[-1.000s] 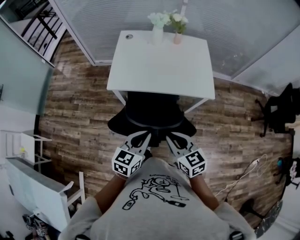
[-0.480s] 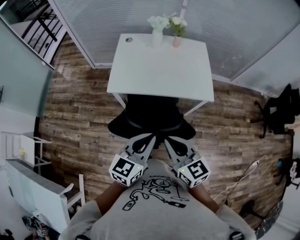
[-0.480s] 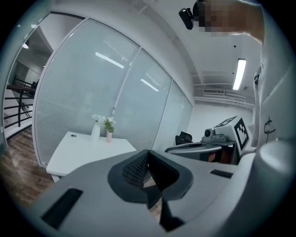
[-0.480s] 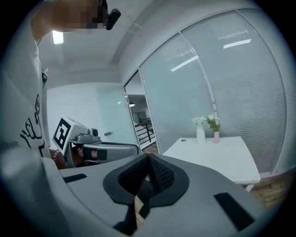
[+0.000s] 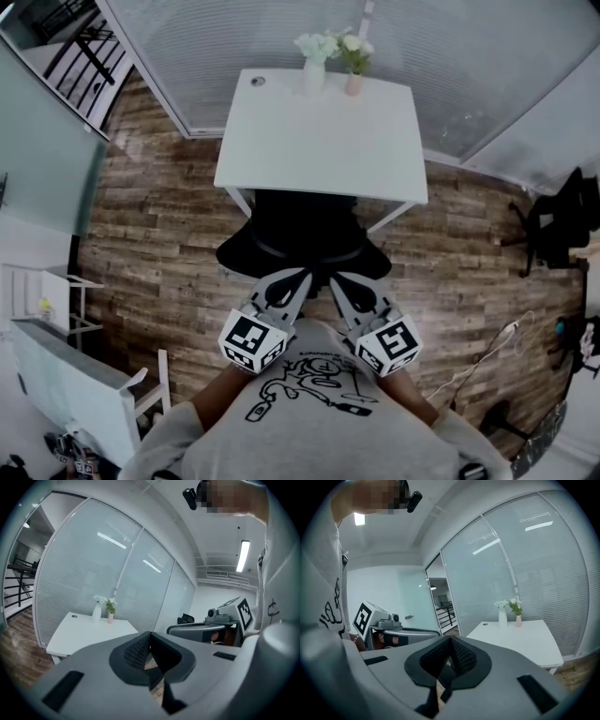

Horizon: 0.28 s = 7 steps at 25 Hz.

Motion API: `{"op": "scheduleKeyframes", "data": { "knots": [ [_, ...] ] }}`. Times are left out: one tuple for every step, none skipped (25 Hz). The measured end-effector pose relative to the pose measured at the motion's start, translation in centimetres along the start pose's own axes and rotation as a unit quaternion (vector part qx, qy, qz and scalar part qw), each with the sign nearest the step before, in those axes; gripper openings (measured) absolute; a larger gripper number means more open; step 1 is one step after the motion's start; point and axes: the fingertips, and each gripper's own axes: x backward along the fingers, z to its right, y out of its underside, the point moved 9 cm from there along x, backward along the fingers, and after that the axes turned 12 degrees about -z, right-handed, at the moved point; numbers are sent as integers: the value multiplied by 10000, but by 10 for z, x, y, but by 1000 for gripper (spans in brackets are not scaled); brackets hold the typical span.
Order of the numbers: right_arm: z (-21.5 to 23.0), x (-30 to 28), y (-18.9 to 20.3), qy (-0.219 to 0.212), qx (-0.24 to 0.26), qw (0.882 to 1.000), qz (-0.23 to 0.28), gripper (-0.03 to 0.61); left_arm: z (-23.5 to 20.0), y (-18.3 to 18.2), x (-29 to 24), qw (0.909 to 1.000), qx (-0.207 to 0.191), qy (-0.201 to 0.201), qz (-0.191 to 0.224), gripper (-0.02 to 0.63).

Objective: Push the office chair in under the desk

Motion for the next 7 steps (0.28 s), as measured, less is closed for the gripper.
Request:
{"op": "scheduleKeyframes", "data": {
  "knots": [
    [0, 0, -1, 9, 24, 10000, 31, 34, 0, 0, 0, 10000, 0, 4, 7, 5],
    [0, 0, -1, 16, 55, 10000, 61, 34, 0, 0, 0, 10000, -2, 4, 13, 5],
    [0, 0, -2, 23, 80, 9999, 74, 34, 0, -1, 0, 10000, -5, 2, 18, 5],
    [1, 0, -2, 28, 88, 9999, 63, 34, 0, -1, 0, 10000, -9, 2, 19, 5],
    [1, 0, -2, 33, 81, 10000, 37, 34, 0, -2, -1, 10000, -10, 4, 15, 5],
    [1, 1, -2, 37, 69, 10000, 6, 34, 0, -3, -1, 10000, -10, 8, 8, 5],
    [2, 1, -2, 40, 54, 10000, -26, 34, 0, -3, -2, 10000, -9, 12, 0, 5]
  ]
}}
